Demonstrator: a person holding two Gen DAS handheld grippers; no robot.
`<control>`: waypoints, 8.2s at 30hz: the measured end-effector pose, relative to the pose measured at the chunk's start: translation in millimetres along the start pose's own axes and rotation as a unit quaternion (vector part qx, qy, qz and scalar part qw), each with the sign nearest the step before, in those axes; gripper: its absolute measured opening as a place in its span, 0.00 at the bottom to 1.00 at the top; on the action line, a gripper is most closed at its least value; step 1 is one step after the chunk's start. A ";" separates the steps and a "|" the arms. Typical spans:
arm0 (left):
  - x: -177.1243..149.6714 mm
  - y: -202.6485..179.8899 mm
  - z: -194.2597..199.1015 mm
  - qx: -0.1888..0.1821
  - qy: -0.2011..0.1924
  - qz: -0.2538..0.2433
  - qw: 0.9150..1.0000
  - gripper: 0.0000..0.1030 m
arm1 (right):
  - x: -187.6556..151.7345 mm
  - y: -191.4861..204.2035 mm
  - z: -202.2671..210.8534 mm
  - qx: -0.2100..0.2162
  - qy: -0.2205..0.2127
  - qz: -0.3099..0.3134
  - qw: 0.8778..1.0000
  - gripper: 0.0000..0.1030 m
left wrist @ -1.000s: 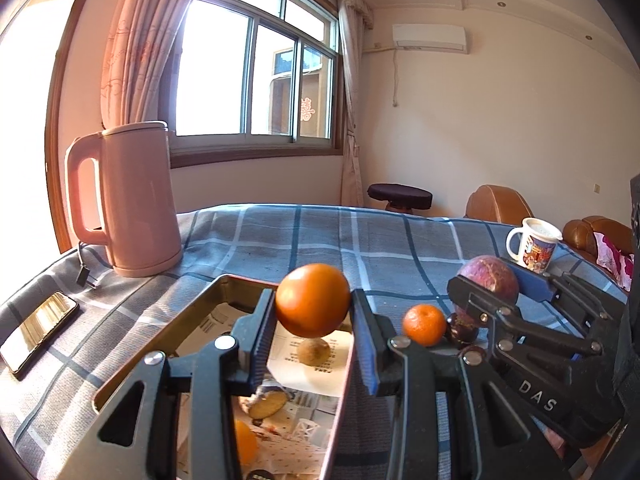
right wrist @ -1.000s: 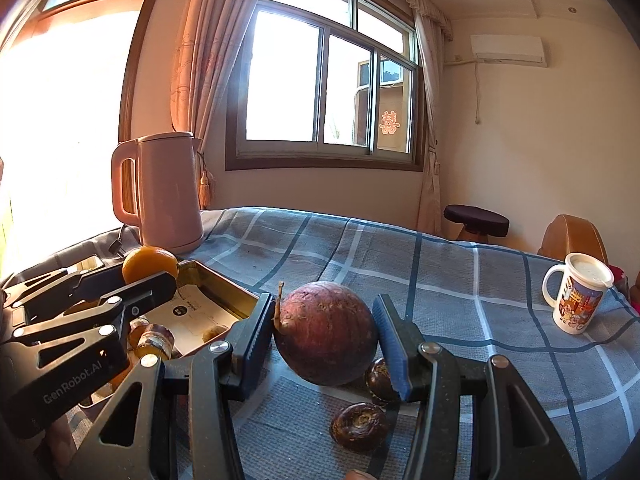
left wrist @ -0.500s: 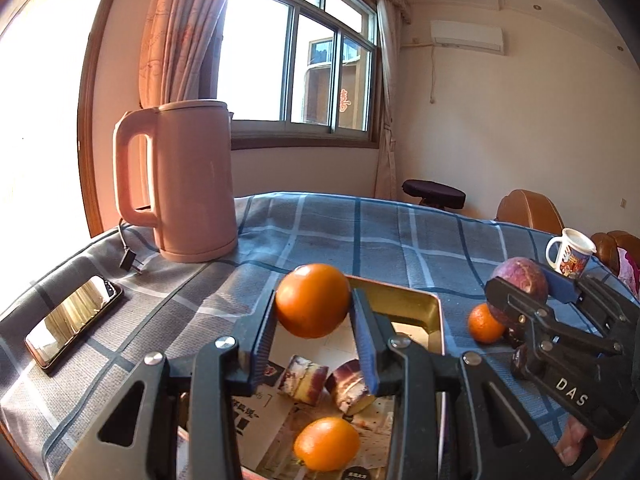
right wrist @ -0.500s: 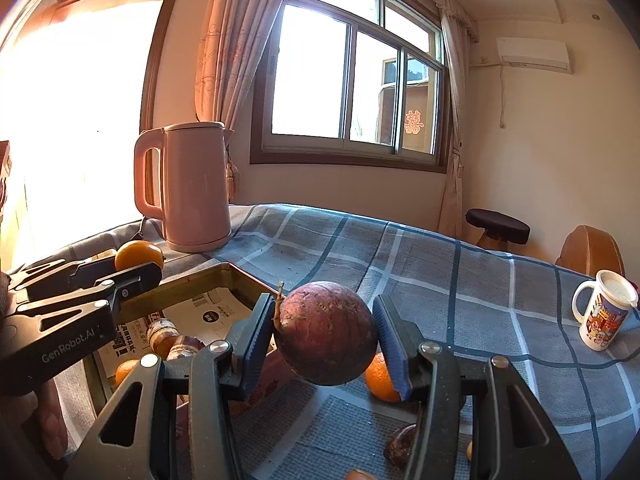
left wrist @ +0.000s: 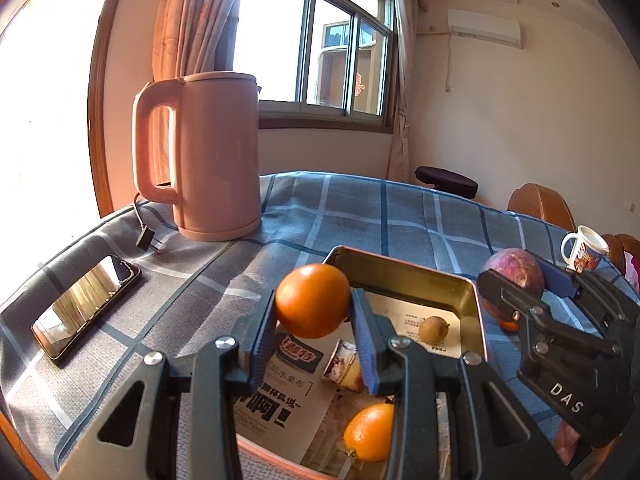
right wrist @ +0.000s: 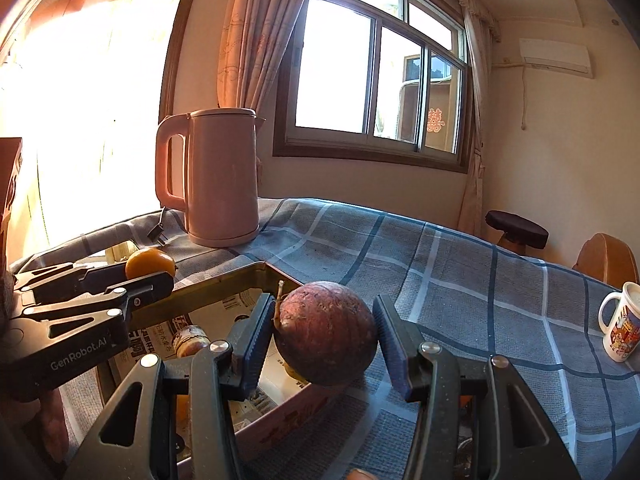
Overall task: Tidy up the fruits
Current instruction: 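Lower the orange into the tin with the left tool while the right tool lowers the purple fruit in, then open both tools to release the orange and purple fruit in the tin, then move the left tool to the dark brown round fruit and grasp it, then lift the dark brown fruit with left tool while right tool grasps small brown fruit, then carry the dark brown fruit with left tool while right tool carries small fruit to tin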
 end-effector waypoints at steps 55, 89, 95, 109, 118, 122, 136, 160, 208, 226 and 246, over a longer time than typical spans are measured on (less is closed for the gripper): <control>-2.4 4.3 4.9 0.010 0.013 0.011 1.000 0.73 | -8.9 18.5 -31.8 0.020 0.082 0.025 0.996 0.62; -46.6 -222.3 -43.9 -0.180 0.177 -0.121 0.960 0.70 | -59.9 -187.5 77.9 -0.150 0.100 -0.152 0.972 0.62; -51.7 -232.8 -45.8 -0.207 0.188 -0.132 0.951 0.47 | -60.4 -183.3 73.4 -0.148 0.111 -0.143 0.972 0.62; -39.4 -197.9 -53.3 -0.177 0.170 -0.102 0.964 0.36 | -69.0 -169.7 49.3 -0.097 0.171 -0.116 0.974 0.61; -40.4 -195.3 -58.0 -0.180 0.178 -0.093 0.963 0.36 | -81.4 -158.2 31.7 -0.044 0.227 -0.103 0.967 0.41; -40.5 -194.4 -58.3 -0.185 0.180 -0.087 0.962 0.36 | -82.6 -155.7 30.8 -0.042 0.233 -0.099 0.966 0.27; -32.9 -189.0 -46.8 -0.210 0.148 -0.073 0.964 0.36 | -71.2 -152.8 45.1 -0.053 0.189 -0.087 0.977 0.27; -22.2 -189.9 -21.6 -0.208 0.075 -0.088 0.971 0.36 | -53.6 -144.3 70.3 -0.075 0.106 -0.058 0.990 0.27; -13.4 -190.1 16.1 -0.185 -0.026 -0.112 0.976 0.36 | -40.5 -140.1 112.6 -0.093 -0.010 -0.045 0.995 0.27; -14.3 -189.9 31.9 -0.177 -0.054 -0.119 0.975 0.36 | -38.0 -141.1 126.5 -0.115 -0.042 -0.046 0.991 0.27; -15.9 -178.2 36.2 -0.174 -0.042 -0.106 0.978 0.36 | -33.8 -126.0 125.4 -0.127 -0.047 -0.018 0.991 0.27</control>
Point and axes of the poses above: each gripper's, at about its wrist camera, not at the fingertips, and z roughly against the way its jaws point, y to its left, x to its top, the point moved 3 cm from there along -z, roughly the way its jaws point, and after that the axes turned 5 degrees about -y, right-handed, at the moved point
